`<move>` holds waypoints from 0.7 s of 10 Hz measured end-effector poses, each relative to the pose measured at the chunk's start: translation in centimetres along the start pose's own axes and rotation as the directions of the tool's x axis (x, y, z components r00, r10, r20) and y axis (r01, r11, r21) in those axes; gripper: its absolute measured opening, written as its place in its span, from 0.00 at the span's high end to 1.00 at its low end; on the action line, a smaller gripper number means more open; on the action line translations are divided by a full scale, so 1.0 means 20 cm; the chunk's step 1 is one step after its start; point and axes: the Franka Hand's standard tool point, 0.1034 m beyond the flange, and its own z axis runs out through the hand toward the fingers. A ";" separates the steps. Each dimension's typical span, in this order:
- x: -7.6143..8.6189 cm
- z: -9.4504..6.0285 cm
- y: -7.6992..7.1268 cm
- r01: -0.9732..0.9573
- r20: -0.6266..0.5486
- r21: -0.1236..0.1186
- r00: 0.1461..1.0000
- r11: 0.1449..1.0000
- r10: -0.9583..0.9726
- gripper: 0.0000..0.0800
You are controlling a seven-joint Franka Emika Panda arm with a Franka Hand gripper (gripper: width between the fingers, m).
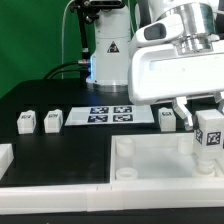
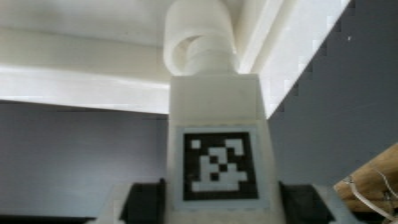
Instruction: Assemble one leg
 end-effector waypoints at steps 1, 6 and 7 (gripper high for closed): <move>0.01 0.01 0.00 0.000 -0.005 -0.001 1.000 1.000 0.000 0.63; -0.05 0.04 0.03 0.000 0.019 -0.005 1.000 1.000 0.000 0.63; -0.07 0.05 0.04 0.001 0.018 -0.007 1.000 1.000 -0.001 0.63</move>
Offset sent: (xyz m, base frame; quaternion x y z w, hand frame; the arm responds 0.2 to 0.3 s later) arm -0.0019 -0.0060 -0.0062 -0.0016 0.0025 -0.0070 1.0000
